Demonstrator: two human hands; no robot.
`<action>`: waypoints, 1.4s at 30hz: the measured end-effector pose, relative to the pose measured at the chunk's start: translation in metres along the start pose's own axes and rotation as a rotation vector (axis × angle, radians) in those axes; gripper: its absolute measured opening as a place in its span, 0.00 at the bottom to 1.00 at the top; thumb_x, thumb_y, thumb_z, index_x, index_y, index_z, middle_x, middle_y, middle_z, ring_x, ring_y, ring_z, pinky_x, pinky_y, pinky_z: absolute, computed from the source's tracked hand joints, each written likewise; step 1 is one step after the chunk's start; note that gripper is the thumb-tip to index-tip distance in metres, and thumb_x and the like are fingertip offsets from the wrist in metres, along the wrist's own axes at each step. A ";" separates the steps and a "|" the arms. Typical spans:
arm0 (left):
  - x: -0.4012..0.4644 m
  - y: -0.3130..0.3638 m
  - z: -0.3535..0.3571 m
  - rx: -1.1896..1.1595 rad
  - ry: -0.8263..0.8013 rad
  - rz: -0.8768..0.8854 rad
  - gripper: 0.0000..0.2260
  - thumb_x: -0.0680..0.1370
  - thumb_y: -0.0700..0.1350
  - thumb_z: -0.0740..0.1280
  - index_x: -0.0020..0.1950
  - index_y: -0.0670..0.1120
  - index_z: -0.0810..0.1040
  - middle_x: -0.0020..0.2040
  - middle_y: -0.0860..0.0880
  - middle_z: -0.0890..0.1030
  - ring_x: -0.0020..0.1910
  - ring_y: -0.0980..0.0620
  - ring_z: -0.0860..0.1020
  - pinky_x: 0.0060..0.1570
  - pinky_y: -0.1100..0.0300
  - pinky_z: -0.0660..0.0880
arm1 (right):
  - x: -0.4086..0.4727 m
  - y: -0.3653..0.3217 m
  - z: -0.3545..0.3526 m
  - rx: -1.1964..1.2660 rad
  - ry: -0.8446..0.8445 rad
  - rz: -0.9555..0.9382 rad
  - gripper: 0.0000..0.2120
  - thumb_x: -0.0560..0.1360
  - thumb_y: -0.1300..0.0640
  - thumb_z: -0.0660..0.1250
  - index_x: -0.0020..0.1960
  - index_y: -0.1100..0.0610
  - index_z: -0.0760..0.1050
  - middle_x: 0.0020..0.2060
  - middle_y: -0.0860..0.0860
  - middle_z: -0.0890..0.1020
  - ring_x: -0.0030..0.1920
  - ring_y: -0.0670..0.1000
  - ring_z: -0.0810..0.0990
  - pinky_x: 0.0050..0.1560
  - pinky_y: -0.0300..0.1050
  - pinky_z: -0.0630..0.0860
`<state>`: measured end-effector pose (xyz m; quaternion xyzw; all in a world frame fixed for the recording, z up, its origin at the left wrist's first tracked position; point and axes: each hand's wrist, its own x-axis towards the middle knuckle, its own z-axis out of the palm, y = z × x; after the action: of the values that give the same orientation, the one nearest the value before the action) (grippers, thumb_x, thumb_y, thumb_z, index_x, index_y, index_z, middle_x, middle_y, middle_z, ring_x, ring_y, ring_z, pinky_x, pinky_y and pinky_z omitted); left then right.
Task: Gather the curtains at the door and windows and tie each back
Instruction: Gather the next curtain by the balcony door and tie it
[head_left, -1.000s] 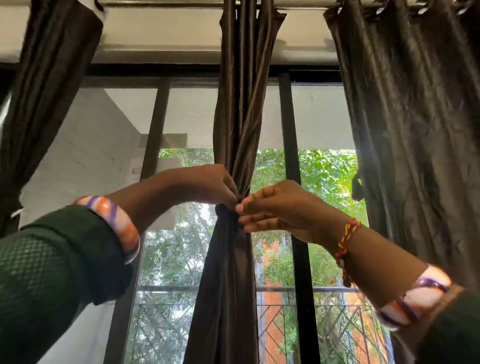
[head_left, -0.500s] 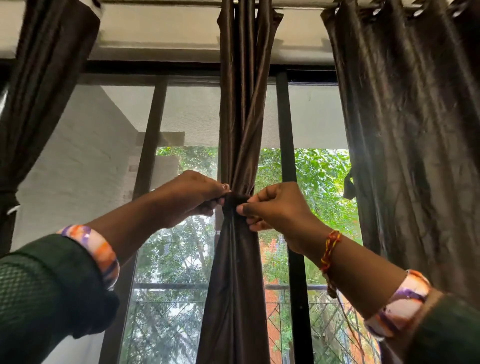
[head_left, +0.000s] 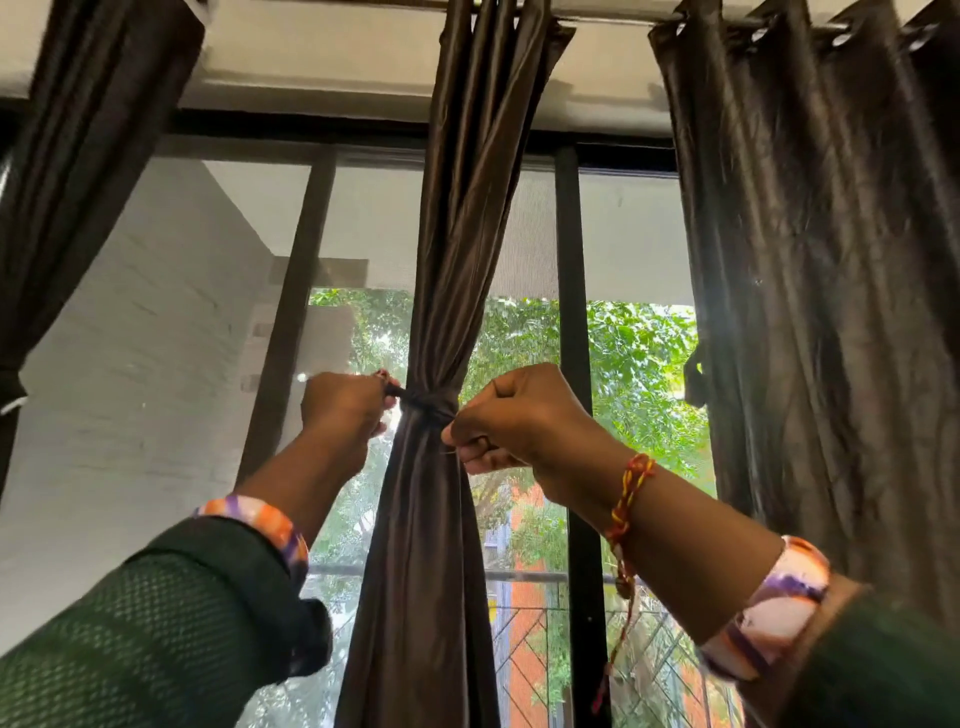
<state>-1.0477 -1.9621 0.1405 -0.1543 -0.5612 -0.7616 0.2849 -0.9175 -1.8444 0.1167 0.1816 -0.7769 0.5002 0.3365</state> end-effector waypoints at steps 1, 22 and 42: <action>-0.001 -0.004 0.002 0.024 0.019 0.002 0.08 0.75 0.40 0.66 0.45 0.36 0.81 0.27 0.46 0.74 0.16 0.58 0.70 0.17 0.68 0.65 | 0.002 0.004 -0.002 -0.017 -0.007 0.019 0.05 0.67 0.74 0.69 0.35 0.69 0.74 0.29 0.59 0.76 0.21 0.47 0.73 0.24 0.37 0.75; -0.129 0.102 0.149 0.582 -0.500 1.032 0.07 0.73 0.45 0.68 0.44 0.44 0.84 0.43 0.46 0.84 0.42 0.51 0.80 0.43 0.61 0.75 | -0.010 -0.020 -0.187 -0.755 0.384 -0.272 0.07 0.70 0.62 0.67 0.33 0.56 0.78 0.30 0.57 0.81 0.32 0.58 0.83 0.30 0.50 0.81; -0.112 0.018 0.427 0.574 -0.427 0.785 0.43 0.71 0.63 0.65 0.74 0.42 0.47 0.68 0.39 0.70 0.63 0.39 0.72 0.57 0.53 0.70 | 0.047 0.138 -0.458 -1.058 0.482 0.034 0.26 0.72 0.49 0.69 0.65 0.57 0.66 0.56 0.54 0.76 0.57 0.53 0.76 0.59 0.50 0.75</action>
<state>-0.9843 -1.5336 0.2301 -0.4202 -0.6928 -0.3650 0.4585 -0.8803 -1.3700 0.1843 -0.1429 -0.8253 0.0765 0.5409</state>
